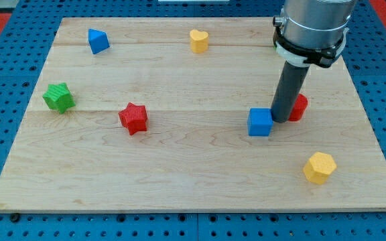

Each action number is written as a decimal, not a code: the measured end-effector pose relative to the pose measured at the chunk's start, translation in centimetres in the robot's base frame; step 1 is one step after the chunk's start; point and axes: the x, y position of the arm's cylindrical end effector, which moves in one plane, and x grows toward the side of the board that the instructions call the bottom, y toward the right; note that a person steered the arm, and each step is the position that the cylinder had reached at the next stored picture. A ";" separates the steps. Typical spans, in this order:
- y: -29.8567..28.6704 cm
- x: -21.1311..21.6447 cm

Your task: Push blue cue towards the bottom left of the board

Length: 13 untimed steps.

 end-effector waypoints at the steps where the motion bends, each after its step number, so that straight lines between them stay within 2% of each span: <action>1: -1.1 0.0; 4: -8.1 0.2; 6: -8.6 0.1; 7: -6.7 0.9; 9: -13.8 7.5; 10: -12.4 7.8; 11: -18.7 8.7; 13: -22.0 12.6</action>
